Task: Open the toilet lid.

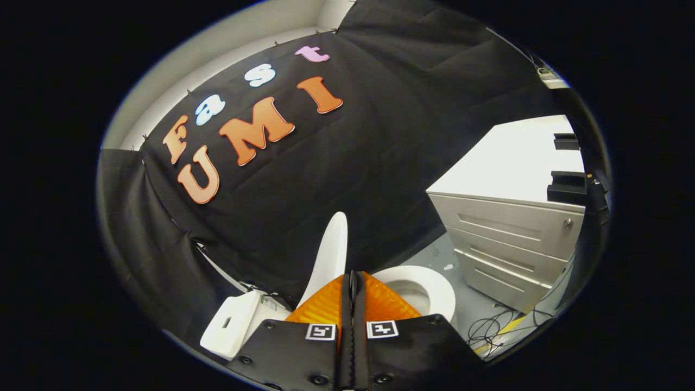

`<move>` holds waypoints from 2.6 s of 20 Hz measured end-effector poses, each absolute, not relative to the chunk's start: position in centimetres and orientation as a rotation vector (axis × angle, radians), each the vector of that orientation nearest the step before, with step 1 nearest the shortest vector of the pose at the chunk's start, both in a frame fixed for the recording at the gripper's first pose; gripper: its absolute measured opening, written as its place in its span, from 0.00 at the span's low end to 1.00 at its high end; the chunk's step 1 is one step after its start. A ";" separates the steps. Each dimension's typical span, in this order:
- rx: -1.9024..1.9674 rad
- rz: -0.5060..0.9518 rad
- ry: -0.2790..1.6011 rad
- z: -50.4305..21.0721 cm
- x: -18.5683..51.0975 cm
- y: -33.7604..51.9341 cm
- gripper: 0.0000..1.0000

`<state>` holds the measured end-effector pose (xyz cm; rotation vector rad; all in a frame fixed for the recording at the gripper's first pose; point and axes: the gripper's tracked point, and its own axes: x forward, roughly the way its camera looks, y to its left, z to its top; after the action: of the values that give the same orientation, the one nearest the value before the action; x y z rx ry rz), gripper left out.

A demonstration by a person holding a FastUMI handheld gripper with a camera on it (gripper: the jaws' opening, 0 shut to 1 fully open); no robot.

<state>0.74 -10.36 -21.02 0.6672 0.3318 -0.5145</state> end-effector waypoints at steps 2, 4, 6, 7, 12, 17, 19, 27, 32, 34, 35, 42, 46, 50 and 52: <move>0.658 -0.549 0.324 -21.7 0.5 -11.0 0.07; 0.662 -0.586 0.317 -22.3 0.0 -11.5 0.07; 0.650 -0.607 0.330 -23.4 -0.7 -11.8 0.07; 0.637 -0.608 0.340 -23.9 -1.0 -11.9 0.07; 0.577 -0.583 0.434 -27.8 -2.6 -13.3 0.07; 0.590 -0.593 0.383 -25.1 -1.2 -13.1 0.07; 0.636 -0.592 0.322 -23.1 0.1 -12.2 0.07; 0.543 -0.557 0.415 -27.6 -1.4 -13.9 0.07; 0.448 -0.568 0.507 -29.3 -2.0 -13.5 0.07; 0.388 -0.524 0.542 -28.2 -1.9 -12.8 0.07; 0.416 -0.520 0.504 -27.3 -1.8 -12.6 0.08; 0.163 -0.463 0.538 -18.1 3.5 -6.0 0.07; 0.130 -0.455 0.494 -13.0 6.5 -0.3 0.07; 0.074 -0.427 0.513 -10.8 8.5 3.8 0.07; 0.058 -0.407 0.510 -9.7 9.3 6.0 0.07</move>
<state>9.28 6.01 -9.70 0.0585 0.5104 -0.4069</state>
